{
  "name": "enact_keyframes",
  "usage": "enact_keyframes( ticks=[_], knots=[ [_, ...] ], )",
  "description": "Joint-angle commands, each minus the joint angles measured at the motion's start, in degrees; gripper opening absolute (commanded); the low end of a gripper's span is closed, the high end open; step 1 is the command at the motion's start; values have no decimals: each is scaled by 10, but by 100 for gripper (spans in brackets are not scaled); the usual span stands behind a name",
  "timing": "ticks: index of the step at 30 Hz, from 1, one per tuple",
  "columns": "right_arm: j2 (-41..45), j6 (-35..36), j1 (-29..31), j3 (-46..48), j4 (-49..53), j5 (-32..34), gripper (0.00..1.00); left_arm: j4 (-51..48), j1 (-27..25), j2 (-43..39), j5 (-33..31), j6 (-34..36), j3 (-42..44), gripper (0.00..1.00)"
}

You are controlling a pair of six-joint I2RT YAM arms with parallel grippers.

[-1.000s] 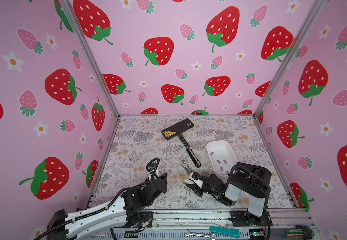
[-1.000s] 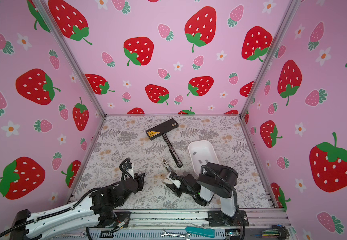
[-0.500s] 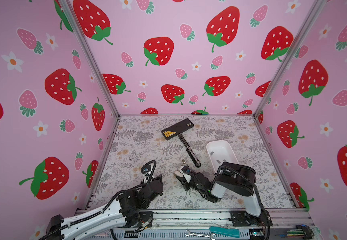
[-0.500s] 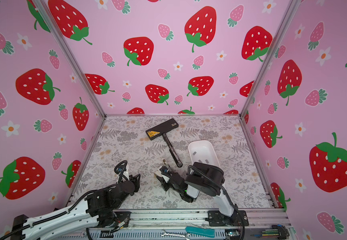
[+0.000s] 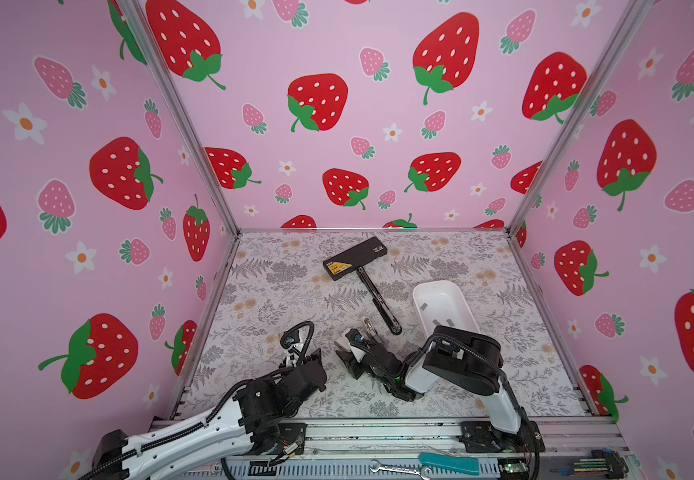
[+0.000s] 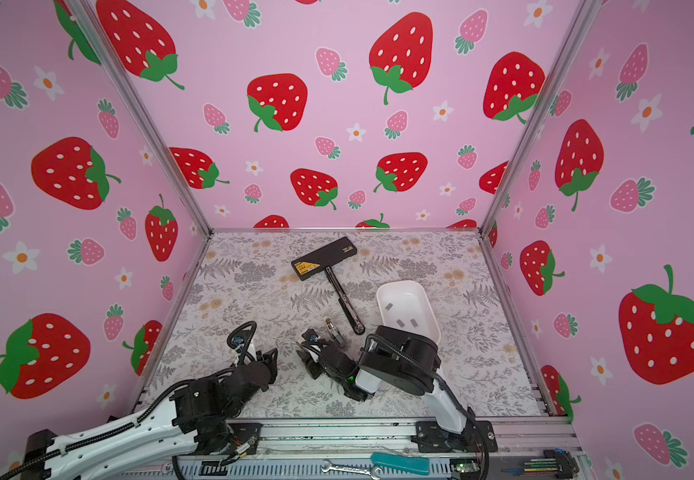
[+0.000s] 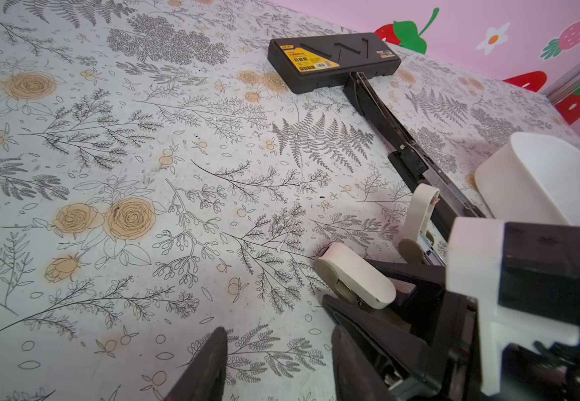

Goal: Load the staples into the stapler

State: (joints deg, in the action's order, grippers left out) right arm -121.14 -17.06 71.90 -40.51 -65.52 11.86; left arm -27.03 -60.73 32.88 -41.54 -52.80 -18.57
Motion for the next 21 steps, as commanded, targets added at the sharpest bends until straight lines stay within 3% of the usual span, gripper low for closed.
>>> enact_keyframes(
  ticks=[1, 4, 10, 13, 17, 19, 21],
  knots=[
    [8, -22, 5, 35, 70, -11, 57, -14, 3, -5, -23, -13, -8, 51],
    [57, -9, 5, 71, 56, -9, 63, -14, 3, -6, -18, -10, -9, 51],
    [208, 41, 5, 166, 47, 12, 62, 8, 3, -7, 11, 10, -10, 51],
    [285, 68, 5, 213, 47, 22, 63, 23, 3, -7, 40, 17, -16, 62],
    [370, 81, 1, 247, 74, 72, 87, 27, 3, -5, 43, -13, -34, 67],
    [390, 55, 0, 242, 99, 149, 96, 35, 3, 4, 31, -27, -41, 70],
    [378, 66, 0, 247, 69, 166, 99, 23, 3, 20, 2, -40, -55, 73]
  ],
)
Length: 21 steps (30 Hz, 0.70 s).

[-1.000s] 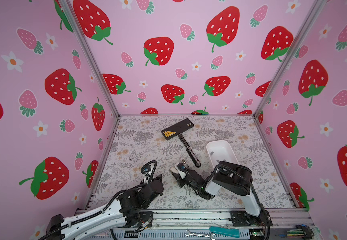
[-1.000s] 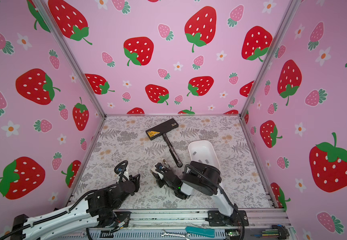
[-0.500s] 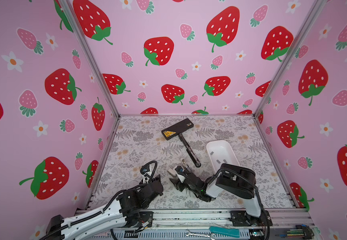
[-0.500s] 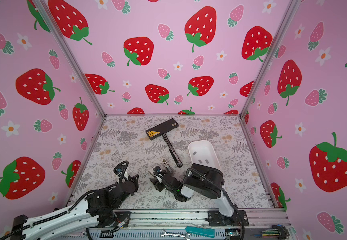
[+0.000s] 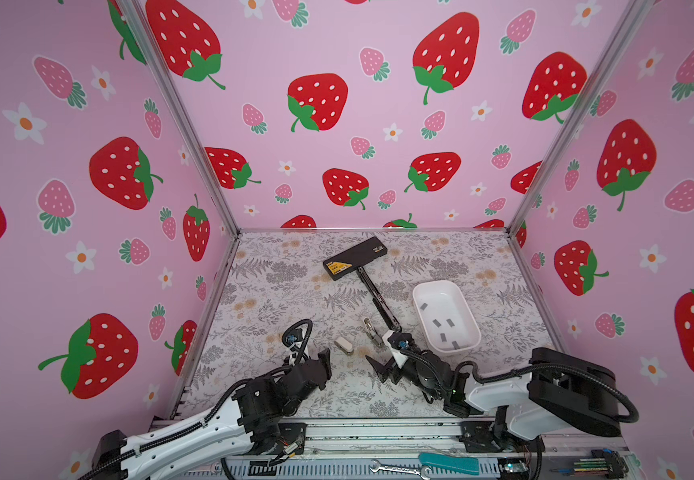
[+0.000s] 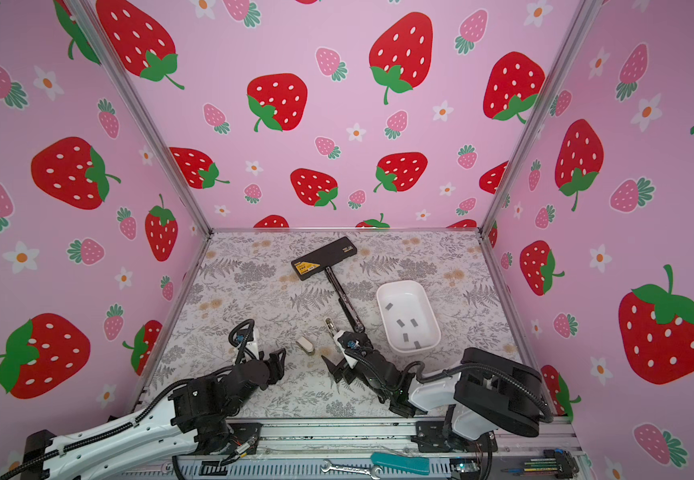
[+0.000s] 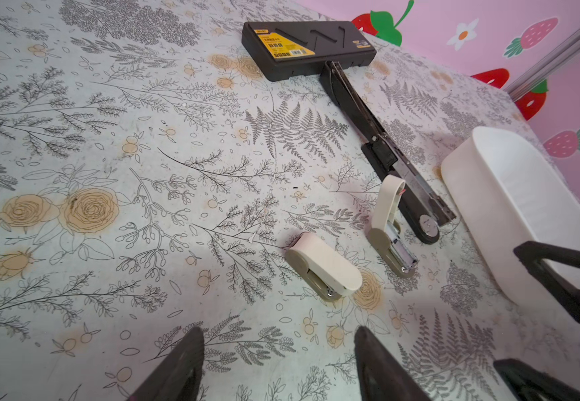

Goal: Load the staples into the stapler

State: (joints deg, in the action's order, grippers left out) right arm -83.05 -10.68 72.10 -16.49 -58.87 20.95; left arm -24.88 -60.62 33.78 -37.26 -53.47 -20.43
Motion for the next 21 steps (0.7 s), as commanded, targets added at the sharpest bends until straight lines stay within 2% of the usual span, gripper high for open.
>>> enact_keyframes(
  ticks=[1, 2, 3, 5, 6, 7, 9, 10, 11, 14, 17, 18, 21],
  knots=[
    [-16, 25, 0, 8, -26, 76, 99, -14, 2, 19, -57, -47, -53, 77],
    [-28, 30, 0, 6, -34, 96, 99, -16, 2, 26, -68, -49, -66, 79],
    [-42, 33, 0, 1, -37, 137, 99, -11, 2, 31, -76, -36, -82, 86],
    [-68, 57, -4, -14, -35, 183, 99, 29, 3, 36, -97, 30, -102, 93],
    [-78, 57, -12, -24, -22, 189, 99, 48, 5, 38, -115, 54, -110, 93],
    [-83, 44, -25, -26, -3, 161, 99, 67, 10, 42, -129, 74, -116, 86],
    [-81, 27, -74, -4, -15, 23, 99, 84, 39, 63, -119, 89, -134, 86],
    [-79, 10, -98, 13, -38, -34, 99, 79, 60, 78, -88, 95, -154, 88],
    [-76, -1, -113, 23, -50, -61, 99, 65, 85, 97, -55, 92, -175, 90],
    [-58, 22, -121, 25, -38, -82, 100, 35, 156, 165, 19, 72, -244, 90],
    [-48, 30, -126, 30, -37, -115, 93, 73, 204, 243, 99, 87, -289, 96],
    [-48, 31, -127, 30, -33, -125, 89, 90, 213, 275, 125, 89, -300, 95],
    [-46, 39, -127, 36, -33, -144, 82, 147, 219, 363, 206, 107, -318, 84]
  ],
)
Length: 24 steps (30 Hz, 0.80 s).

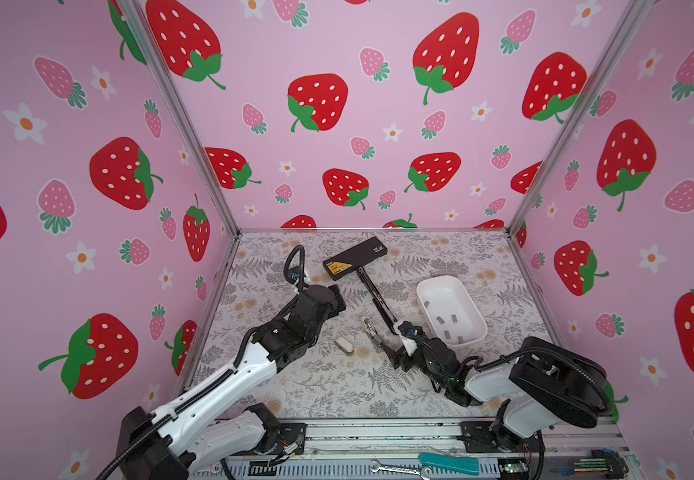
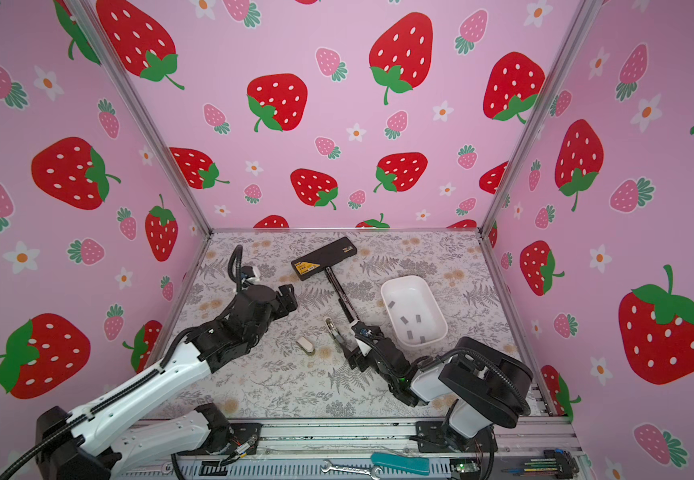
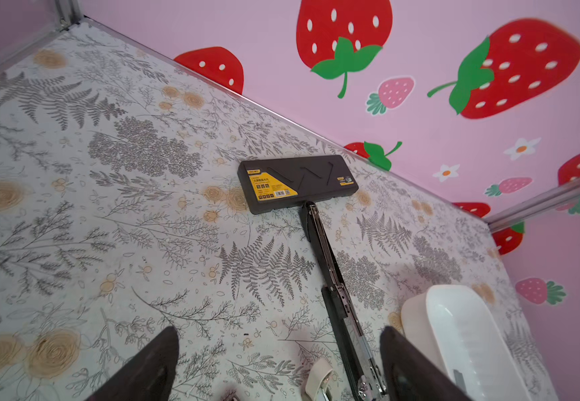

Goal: Load the staples into the stapler

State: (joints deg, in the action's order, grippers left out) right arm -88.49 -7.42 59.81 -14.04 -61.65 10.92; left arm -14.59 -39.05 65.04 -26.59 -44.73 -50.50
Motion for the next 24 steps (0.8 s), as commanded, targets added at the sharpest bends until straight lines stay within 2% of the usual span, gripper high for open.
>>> enact_keyframes(
  ticks=[1, 3, 7, 15, 20, 24],
  knots=[
    [10, 10, -4, 13, -1, -41, 80, 71, 0, 74, 130, 28, -15, 81],
    [12, 15, -4, 8, 16, -36, 75, 103, -5, 109, 162, 41, -7, 79],
    [-7, 14, -4, -6, 27, -55, 67, 111, -8, 141, 147, 41, 4, 79],
    [-91, -1, -6, -62, 51, -88, 66, 117, -10, 140, 156, 48, 24, 78],
    [-123, 0, -11, -90, 71, -59, 67, 113, -10, 149, 152, 49, 22, 77],
    [-142, 2, -16, -104, 82, -60, 66, 107, -10, 149, 150, 54, 25, 75]
  ],
)
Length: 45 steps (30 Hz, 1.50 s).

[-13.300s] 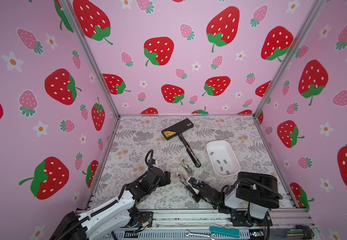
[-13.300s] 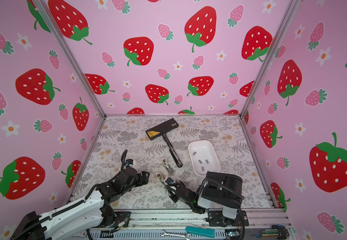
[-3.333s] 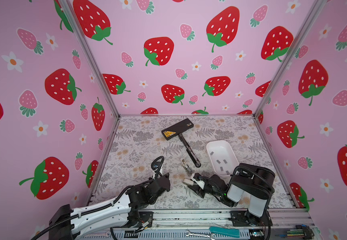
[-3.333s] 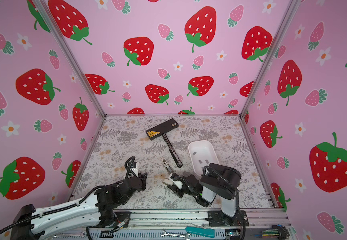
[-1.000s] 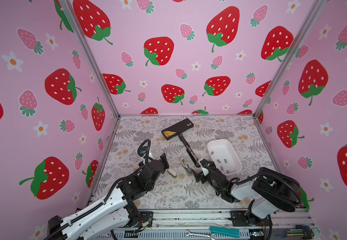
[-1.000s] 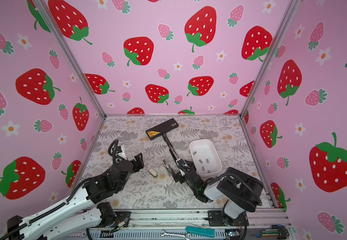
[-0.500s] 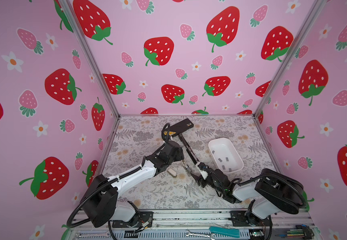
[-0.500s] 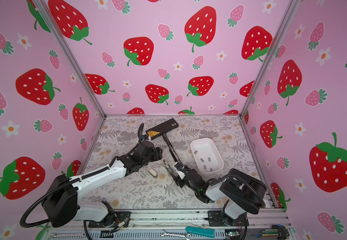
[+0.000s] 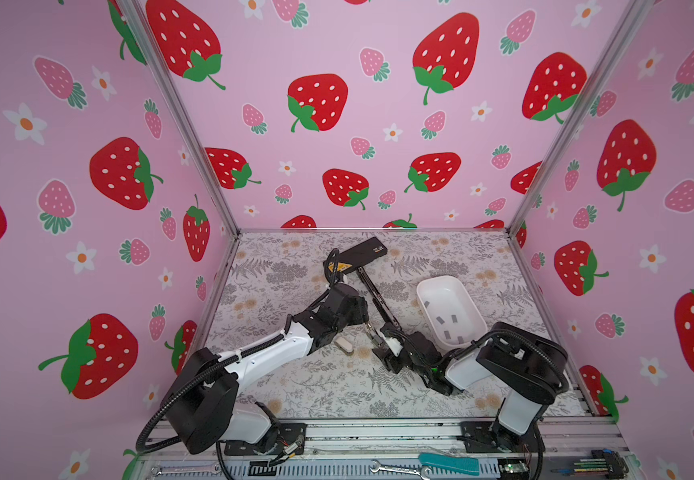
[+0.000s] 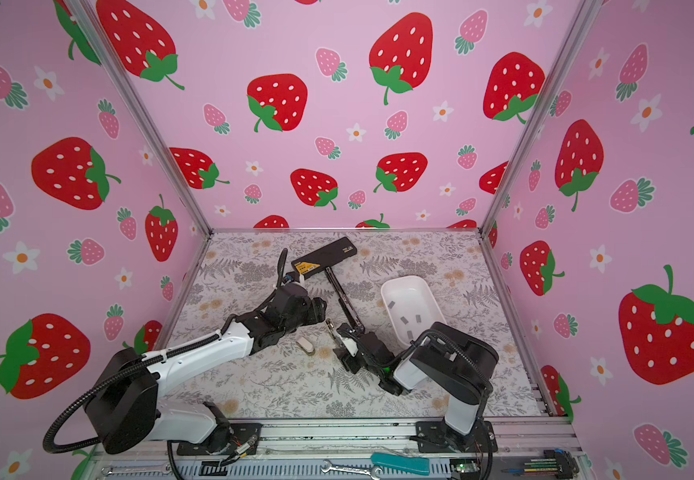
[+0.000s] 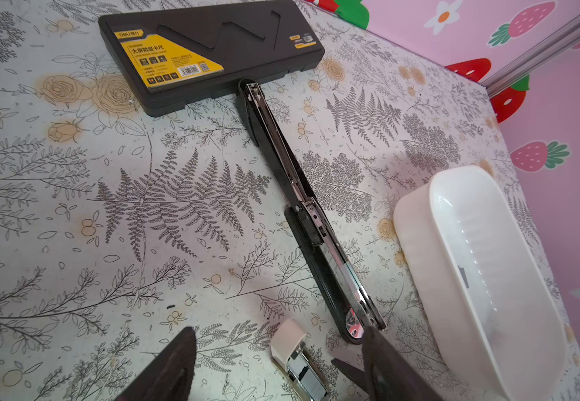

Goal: Load the staples into the stapler

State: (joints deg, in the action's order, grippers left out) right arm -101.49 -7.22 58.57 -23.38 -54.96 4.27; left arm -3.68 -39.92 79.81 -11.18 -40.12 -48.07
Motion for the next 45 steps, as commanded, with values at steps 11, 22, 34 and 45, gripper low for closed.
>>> enact_keyframes(
  ticks=[11, 22, 34, 45],
  knots=[
    [-20, 14, -4, -25, 46, 7, 49, -12, 2, -20, -36, 4, 23, 60],
    [-39, 12, -4, -15, 33, 11, 45, 0, 22, -42, -45, 14, 52, 55],
    [-38, 10, -4, -12, 26, 7, 33, 23, 30, 21, -32, 51, 45, 50],
    [-46, 6, -4, -18, 25, -2, 27, 82, 29, 108, -3, 98, 32, 49]
  ],
)
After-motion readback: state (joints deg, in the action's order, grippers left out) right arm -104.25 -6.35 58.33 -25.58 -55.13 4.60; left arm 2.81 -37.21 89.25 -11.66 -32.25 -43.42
